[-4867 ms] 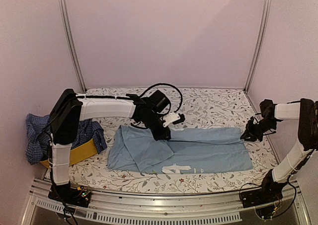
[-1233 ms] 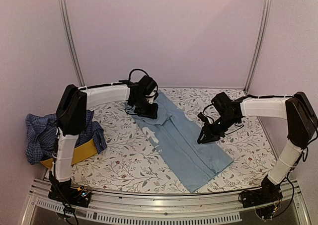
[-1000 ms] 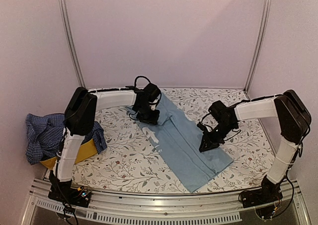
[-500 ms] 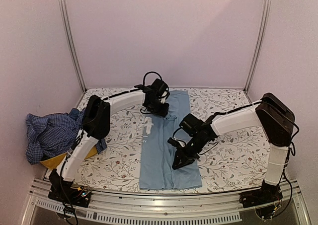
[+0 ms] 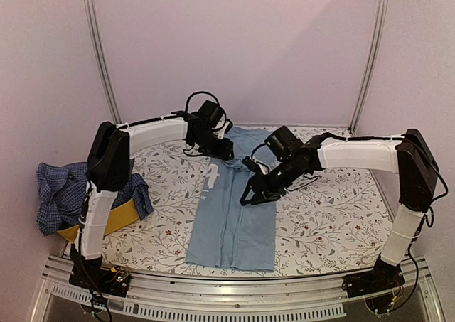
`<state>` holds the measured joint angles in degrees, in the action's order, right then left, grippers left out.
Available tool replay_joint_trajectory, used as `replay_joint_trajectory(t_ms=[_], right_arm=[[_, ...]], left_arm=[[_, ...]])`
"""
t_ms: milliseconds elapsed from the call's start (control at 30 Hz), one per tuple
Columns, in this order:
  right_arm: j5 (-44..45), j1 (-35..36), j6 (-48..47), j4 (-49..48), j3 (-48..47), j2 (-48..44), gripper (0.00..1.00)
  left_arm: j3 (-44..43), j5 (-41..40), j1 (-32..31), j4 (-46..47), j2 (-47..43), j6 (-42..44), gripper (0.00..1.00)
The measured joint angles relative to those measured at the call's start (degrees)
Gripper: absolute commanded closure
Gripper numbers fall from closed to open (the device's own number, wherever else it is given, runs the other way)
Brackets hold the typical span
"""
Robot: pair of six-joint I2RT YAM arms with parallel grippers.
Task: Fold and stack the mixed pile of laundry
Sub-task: Rotate the rectangle-folded T-shirt at the center of the board, then move the rectangle-folded T-shirt to the center of the board.
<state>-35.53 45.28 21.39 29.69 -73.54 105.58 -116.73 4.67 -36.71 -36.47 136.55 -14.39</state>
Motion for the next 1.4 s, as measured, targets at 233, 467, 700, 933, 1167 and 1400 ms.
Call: replay_joint_trajectory(t_ms=[233,467,700,933,1167,1400], right_arm=[[9.0,-8.9,-1.4,0.0,-4.8,-2.8,0.53],[17.3,-10.5,-2.1,0.9,-16.5,10.8,0.58],[21.7,-11.6,-1.8,3.4,-21.0,21.6,0.58],[23.6,-15.6,-2.3,4.0,-26.4,24.9,0.58],[23.4,-17.7,-4.3,5.0,-33.9,29.8,0.60],[23.4,-19.4,-5.7,5.5,-41.3,34.5,0.61]], left_arm=[[18.6,0.3,0.0,7.1,-19.9,-2.3,0.46],[25.9,1.3,0.0,9.1,-18.7,-4.1,0.47],[26.0,2.8,-0.2,9.3,-16.8,-4.4,0.48],[20.1,2.6,-0.2,6.5,-8.3,-4.2,0.48],[10.4,2.5,0.3,3.7,-1.7,-4.1,0.50],[3.2,3.9,1.8,2.8,3.3,-4.9,0.50]])
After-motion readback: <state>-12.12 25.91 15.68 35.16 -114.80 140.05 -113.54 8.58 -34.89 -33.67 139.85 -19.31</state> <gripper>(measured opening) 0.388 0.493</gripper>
